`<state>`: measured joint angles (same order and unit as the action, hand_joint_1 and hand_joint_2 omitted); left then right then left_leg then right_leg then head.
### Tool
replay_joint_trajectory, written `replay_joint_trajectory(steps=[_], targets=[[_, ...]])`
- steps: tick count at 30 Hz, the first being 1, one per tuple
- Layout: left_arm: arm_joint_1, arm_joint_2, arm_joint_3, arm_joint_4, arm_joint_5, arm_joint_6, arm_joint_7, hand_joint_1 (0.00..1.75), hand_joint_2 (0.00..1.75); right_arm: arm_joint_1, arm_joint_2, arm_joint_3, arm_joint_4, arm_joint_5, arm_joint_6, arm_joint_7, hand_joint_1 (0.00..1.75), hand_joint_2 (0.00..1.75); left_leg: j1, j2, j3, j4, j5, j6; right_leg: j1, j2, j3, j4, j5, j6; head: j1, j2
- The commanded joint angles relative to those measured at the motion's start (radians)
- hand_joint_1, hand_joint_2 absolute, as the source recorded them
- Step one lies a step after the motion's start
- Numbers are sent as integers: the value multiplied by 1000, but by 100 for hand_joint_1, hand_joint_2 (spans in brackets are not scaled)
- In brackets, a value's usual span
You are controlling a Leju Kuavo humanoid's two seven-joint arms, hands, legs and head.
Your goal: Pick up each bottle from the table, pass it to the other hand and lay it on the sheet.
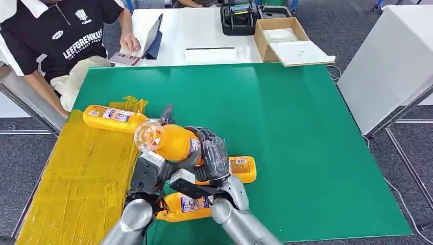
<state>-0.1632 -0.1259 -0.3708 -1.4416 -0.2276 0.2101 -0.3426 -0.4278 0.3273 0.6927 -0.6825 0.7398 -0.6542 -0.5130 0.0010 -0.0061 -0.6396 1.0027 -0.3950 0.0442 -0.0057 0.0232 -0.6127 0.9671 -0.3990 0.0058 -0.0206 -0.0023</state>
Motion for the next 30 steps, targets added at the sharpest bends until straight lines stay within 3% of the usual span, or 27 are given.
replay_joint_trajectory(steps=[1, 3, 4, 6, 7, 11, 28, 29, 30], targets=[[-64, 7, 2, 96, 235, -260, 4, 0, 175, -17, 22, 52, 62, 119, -44, -1, 175, 175, 0, -2, 3, 0, -1, -2, 0, -4, 4, 0, -2, -1, 0, 0], [-57, 1, 20, 86, 343, -346, -18, 0, 175, -22, 22, 63, 67, 102, -44, 3, 175, 175, 0, -1, 3, 0, -1, -2, 0, -3, 4, 0, -1, -1, 0, 0], [-52, 0, 28, 77, 399, -393, -23, 138, 175, -27, 22, 75, 70, 86, -44, 3, 175, 175, 0, -1, 2, 0, 0, -2, 0, -2, 2, 0, -1, 0, 0, 0], [-52, 0, 28, 77, 399, -393, -23, 138, 175, -27, 22, 75, 70, 86, -44, 3, 175, 175, 0, -1, 2, 0, -1, -2, 0, -2, 2, 0, -1, 0, 0, 0], [-52, 0, 28, 77, 399, -393, -23, 168, 175, -27, 22, 75, 70, 86, -44, 3, 175, 175, 0, -1, 4, 0, -1, -3, 0, -3, 4, 1, -2, -1, 0, 0], [-60, -2, 38, 81, 474, -465, -22, 175, 175, -49, 22, 120, 71, 42, -44, 25, 175, 175, 0, -1, 4, 1, -2, -3, 0, -3, 5, 1, -2, -1, 0, 0], [-121, -33, 78, 150, 511, -482, 1, 175, 175, -84, 22, 97, 61, -3, -44, 53, 175, 175, 0, -3, 3, 1, 0, -2, 0, -5, 3, 1, -2, 0, 0, 0], [-122, -33, 79, 152, 512, -482, 0, 175, 175, -82, 22, 90, 57, -1, -44, 49, 87, 175, 0, -2, 1, 0, 0, -2, 0, -4, 2, 0, -1, 0, 0, 0], [-119, -31, 87, 157, 514, -481, -1, 175, 175, -66, 22, 48, 33, 2, -44, 20, 40, 175, 0, -3, 3, 1, -1, -3, 0, -5, 4, 1, -2, 0, 0, 0]])
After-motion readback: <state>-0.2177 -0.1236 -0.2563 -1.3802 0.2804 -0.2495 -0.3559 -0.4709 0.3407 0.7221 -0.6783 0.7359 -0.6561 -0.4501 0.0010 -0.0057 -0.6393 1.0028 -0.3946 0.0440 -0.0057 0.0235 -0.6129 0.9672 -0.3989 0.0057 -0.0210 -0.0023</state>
